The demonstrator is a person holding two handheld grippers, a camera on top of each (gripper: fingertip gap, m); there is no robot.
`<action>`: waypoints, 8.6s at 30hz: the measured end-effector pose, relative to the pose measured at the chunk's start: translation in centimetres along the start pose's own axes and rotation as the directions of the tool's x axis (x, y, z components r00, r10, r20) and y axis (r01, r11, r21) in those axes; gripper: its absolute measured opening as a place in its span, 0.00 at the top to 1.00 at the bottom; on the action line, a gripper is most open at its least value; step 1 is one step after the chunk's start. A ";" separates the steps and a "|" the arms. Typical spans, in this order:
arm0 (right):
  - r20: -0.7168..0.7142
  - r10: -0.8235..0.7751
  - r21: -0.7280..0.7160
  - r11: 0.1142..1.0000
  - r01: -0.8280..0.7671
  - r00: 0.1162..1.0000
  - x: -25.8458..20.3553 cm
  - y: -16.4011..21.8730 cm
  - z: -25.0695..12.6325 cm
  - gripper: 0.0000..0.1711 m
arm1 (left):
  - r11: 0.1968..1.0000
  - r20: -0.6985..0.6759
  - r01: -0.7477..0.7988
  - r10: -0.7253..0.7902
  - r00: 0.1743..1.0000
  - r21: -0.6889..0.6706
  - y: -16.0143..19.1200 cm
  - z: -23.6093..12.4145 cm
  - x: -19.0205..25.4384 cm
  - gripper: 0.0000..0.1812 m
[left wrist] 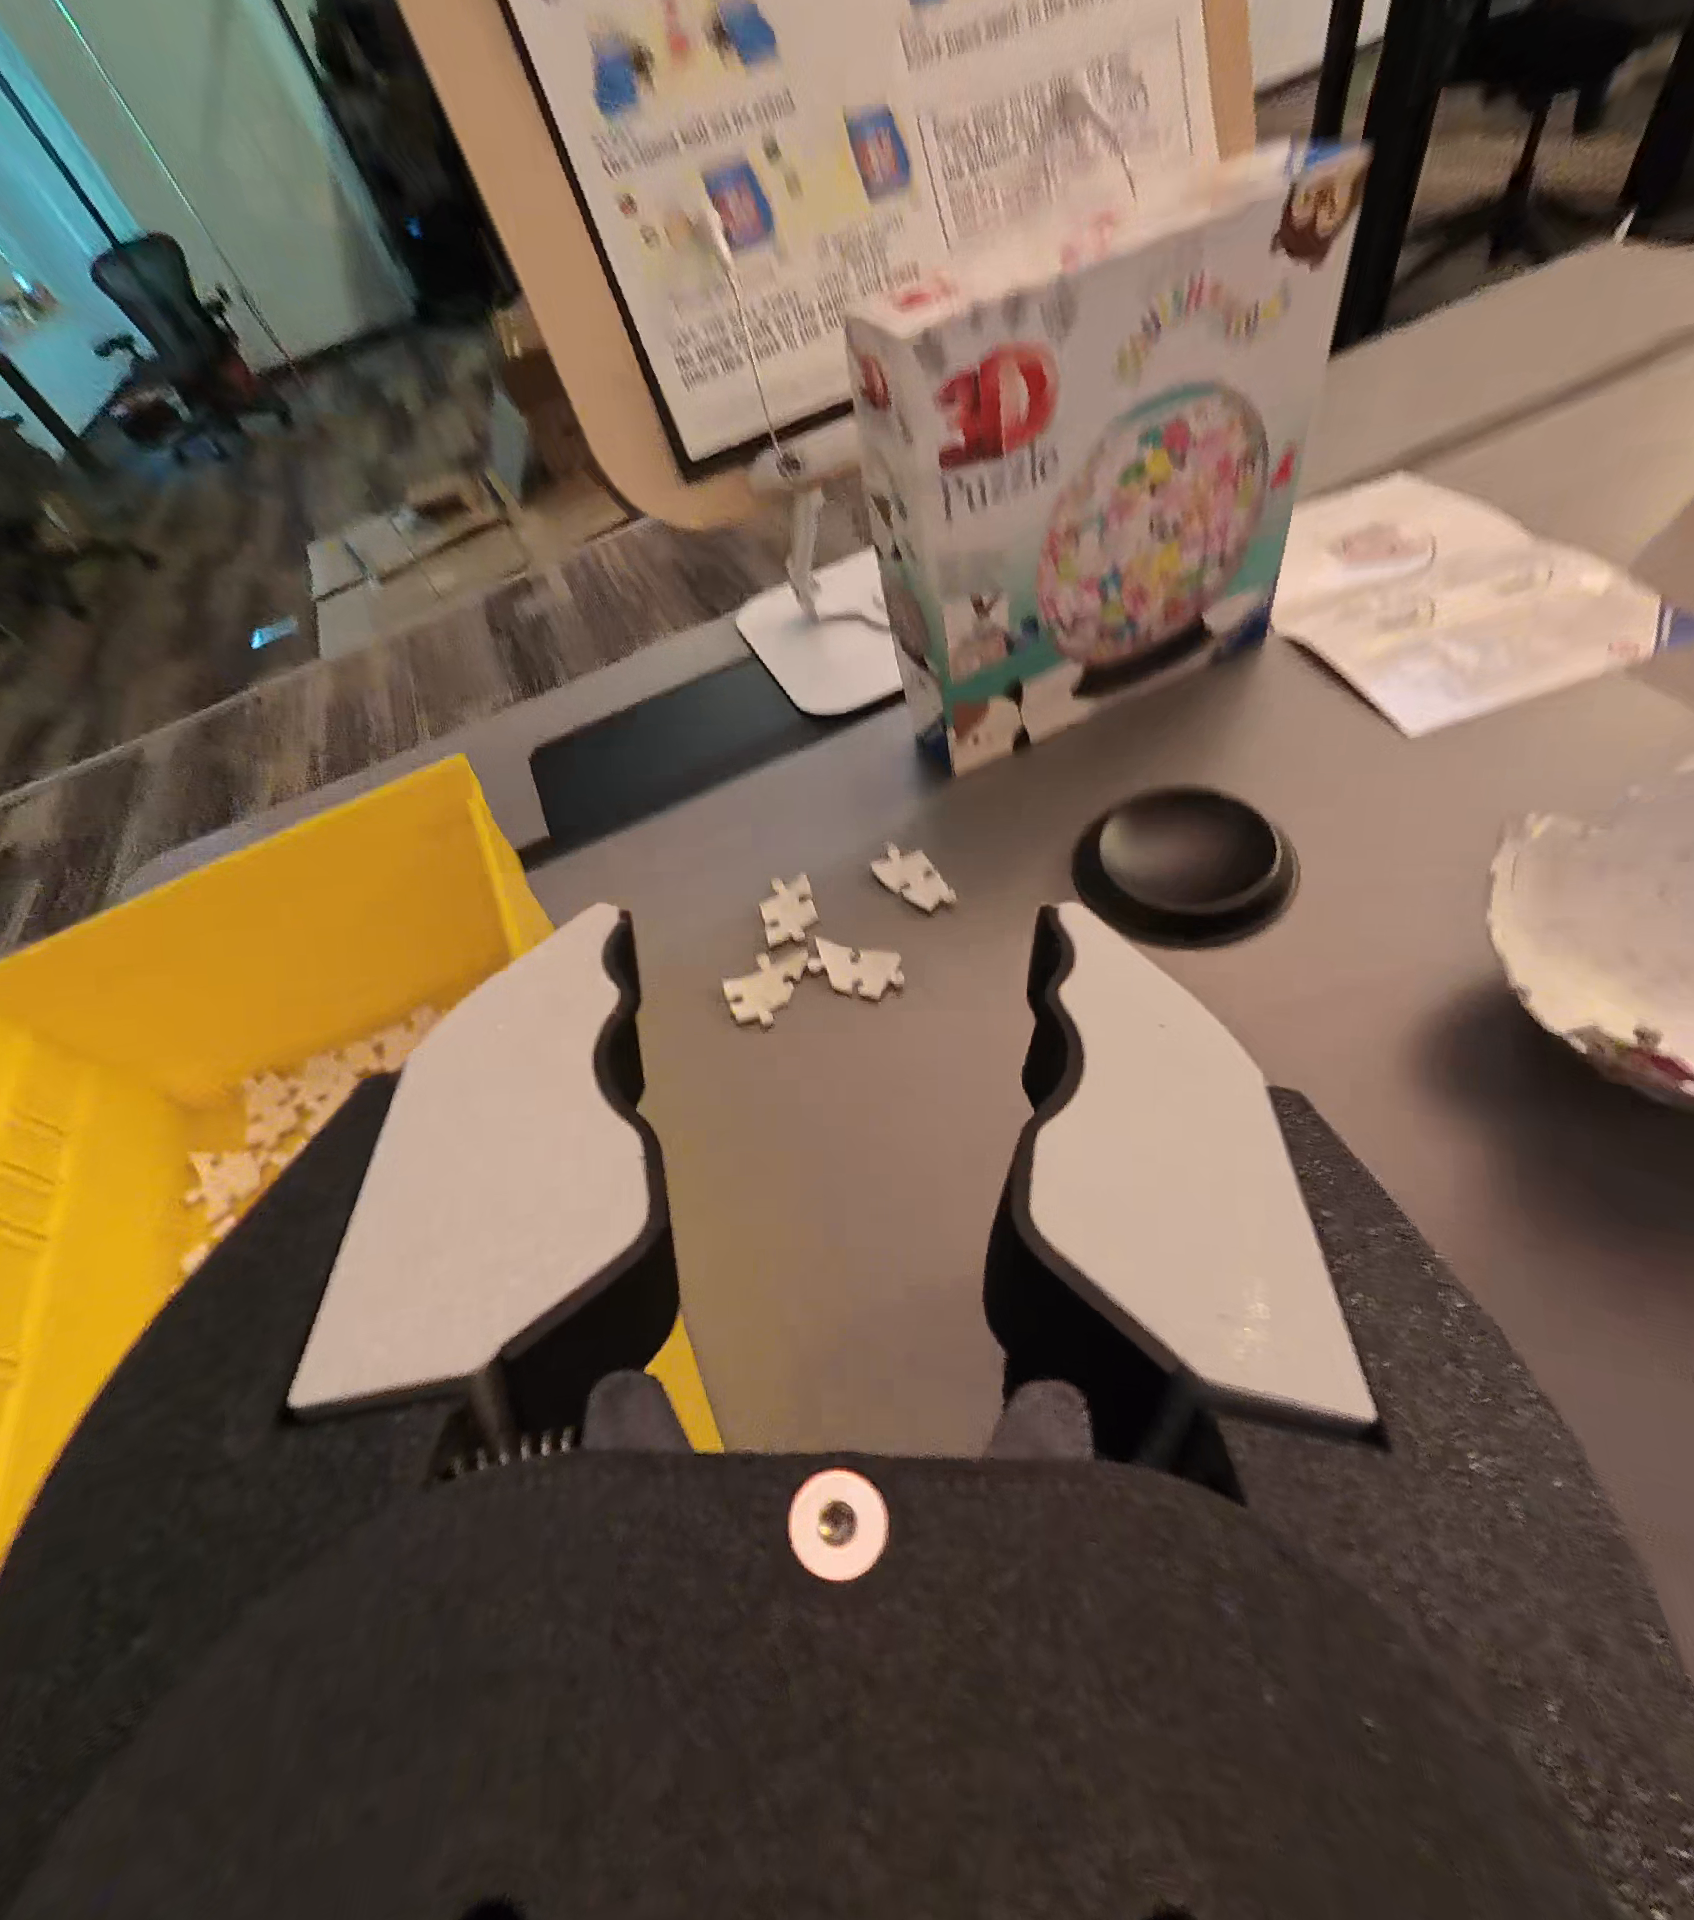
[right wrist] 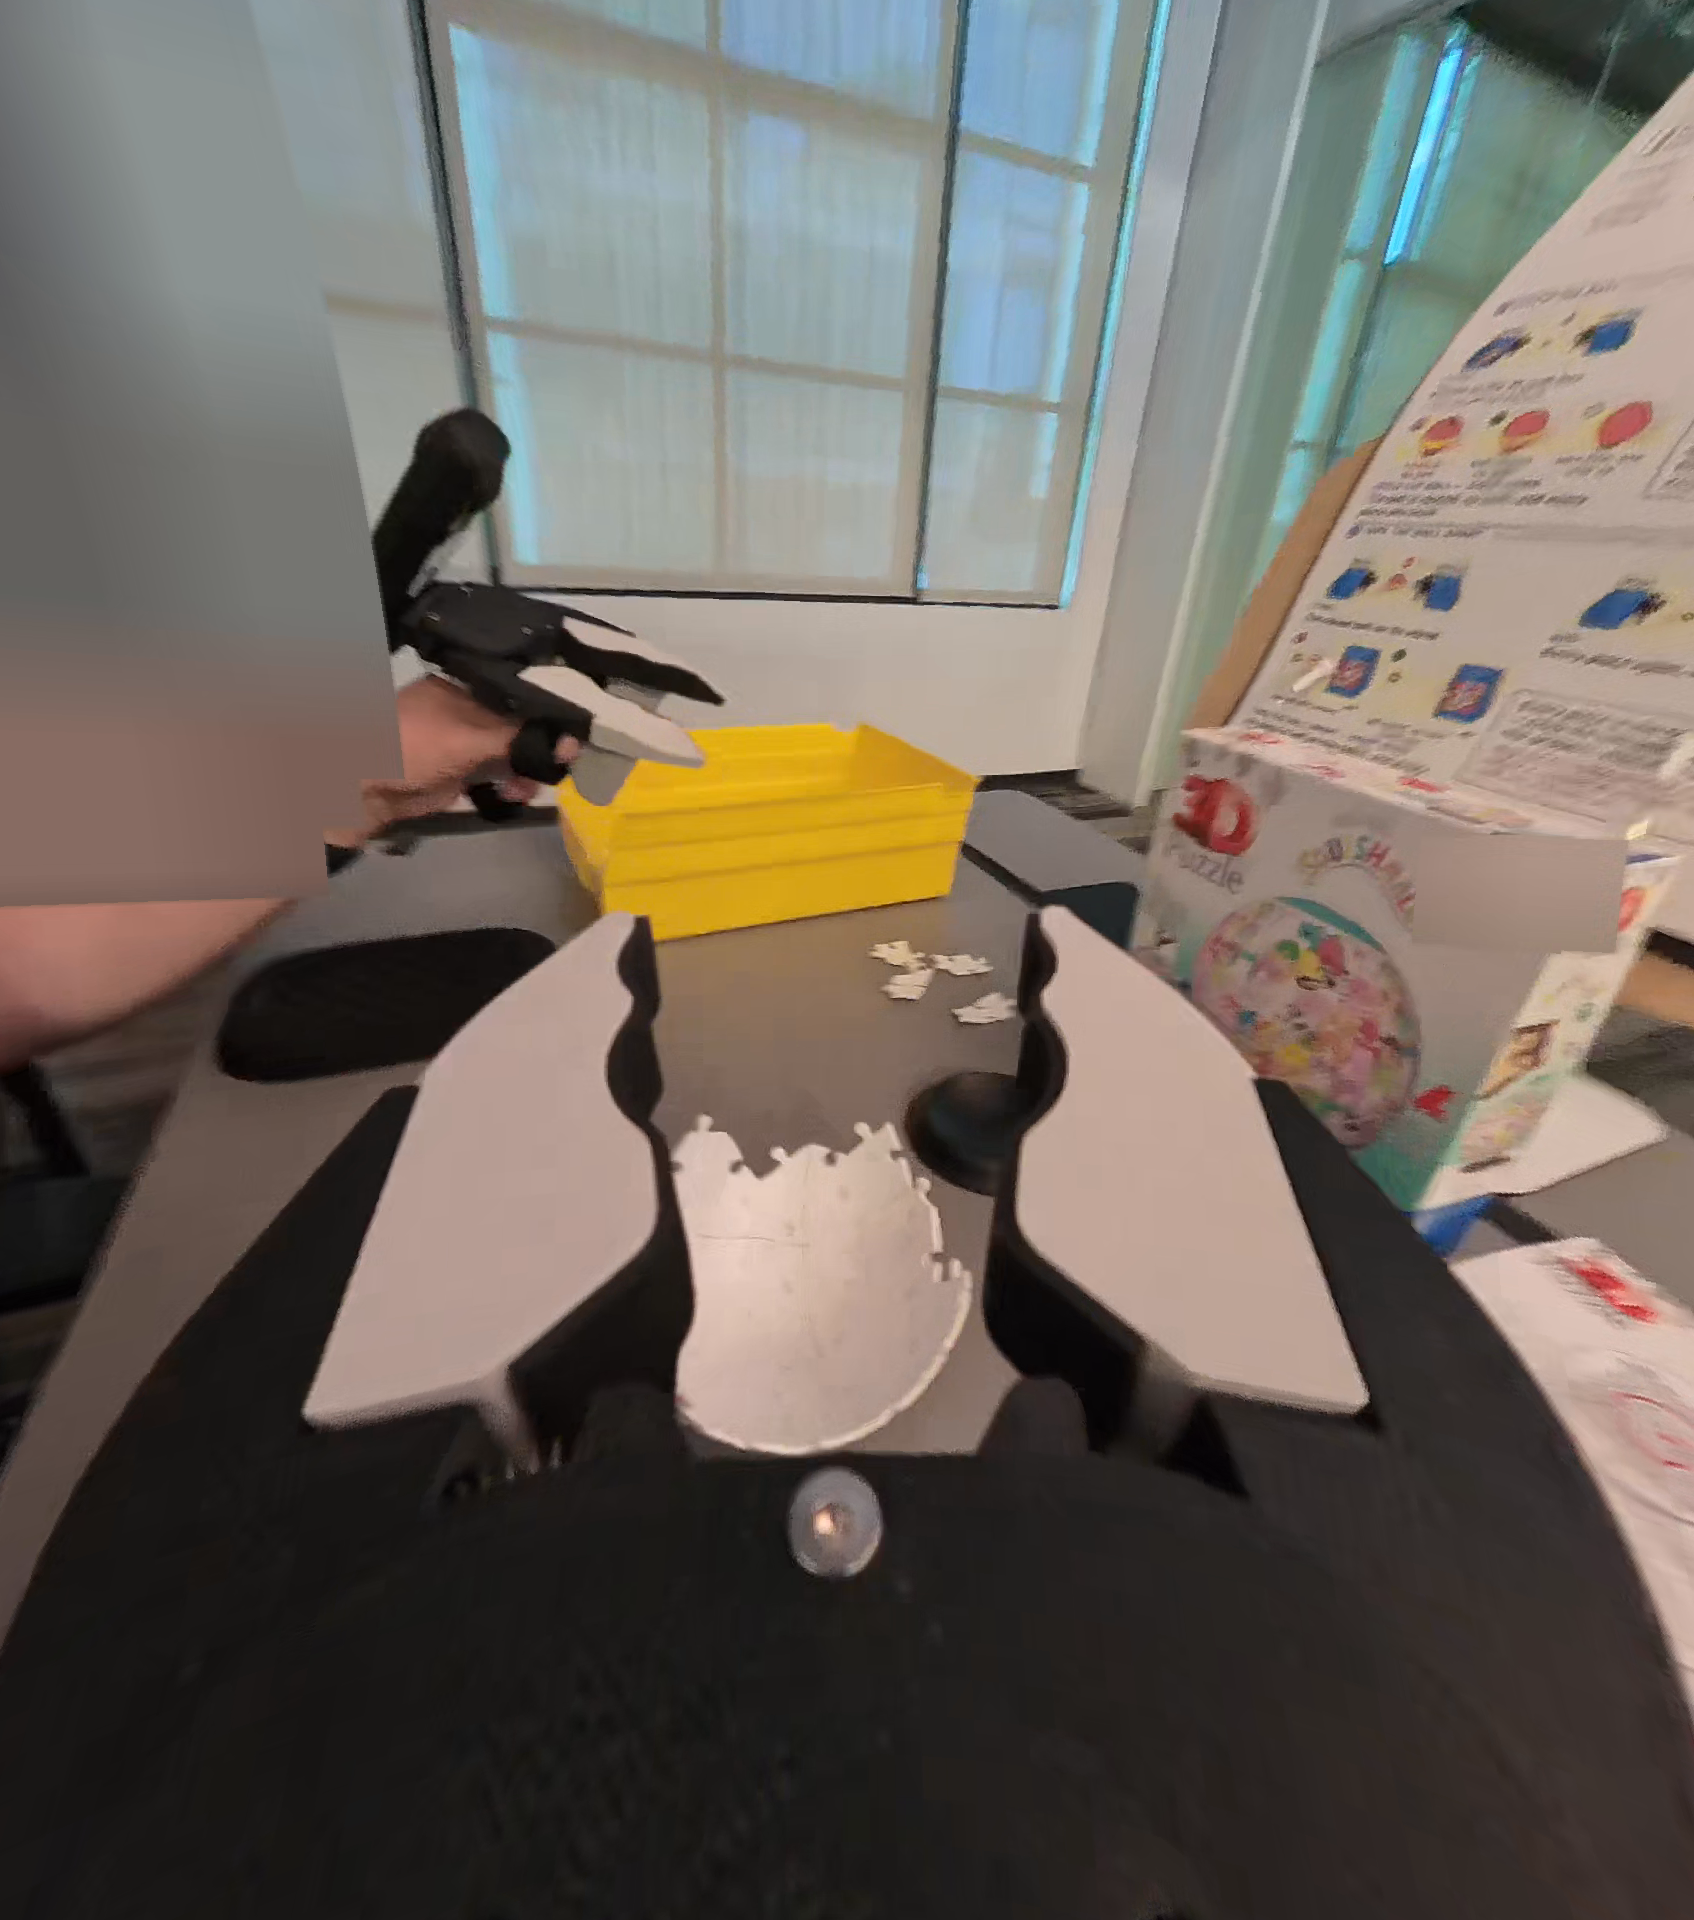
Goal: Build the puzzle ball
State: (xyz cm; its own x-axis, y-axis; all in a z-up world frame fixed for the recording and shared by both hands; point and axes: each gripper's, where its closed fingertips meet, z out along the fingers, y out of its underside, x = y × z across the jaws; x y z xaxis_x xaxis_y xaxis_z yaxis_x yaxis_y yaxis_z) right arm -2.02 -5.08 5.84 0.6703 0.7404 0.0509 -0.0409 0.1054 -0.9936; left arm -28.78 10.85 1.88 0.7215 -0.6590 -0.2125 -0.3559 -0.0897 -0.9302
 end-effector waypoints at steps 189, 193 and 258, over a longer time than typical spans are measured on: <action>0.480 0.185 -0.591 0.791 0.161 0.857 3.3 10.3 5.7 1.00 | 0.842 -0.835 -0.289 -0.293 0.466 -0.456 8.3 13.8 23.6 0.89; 0.762 0.044 -0.563 0.540 0.626 0.646 0.3 13.8 6.5 0.99 | 0.842 -0.839 -0.281 -0.311 0.445 -0.461 7.9 14.2 23.8 0.89; 0.864 0.088 -0.504 0.138 0.852 0.496 3.3 22.7 7.0 0.99 | 0.746 -0.742 -0.194 -0.525 0.417 -0.637 8.1 14.4 22.5 0.92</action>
State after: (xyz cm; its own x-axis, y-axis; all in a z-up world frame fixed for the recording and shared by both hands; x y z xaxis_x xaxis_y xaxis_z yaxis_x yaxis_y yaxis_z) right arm -5.89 4.39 -15.88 -0.3108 0.9502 0.0248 0.9393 0.3110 -0.1449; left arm -6.92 6.08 -14.77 0.0474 -0.7818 0.6217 -0.7840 -0.4148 -0.4618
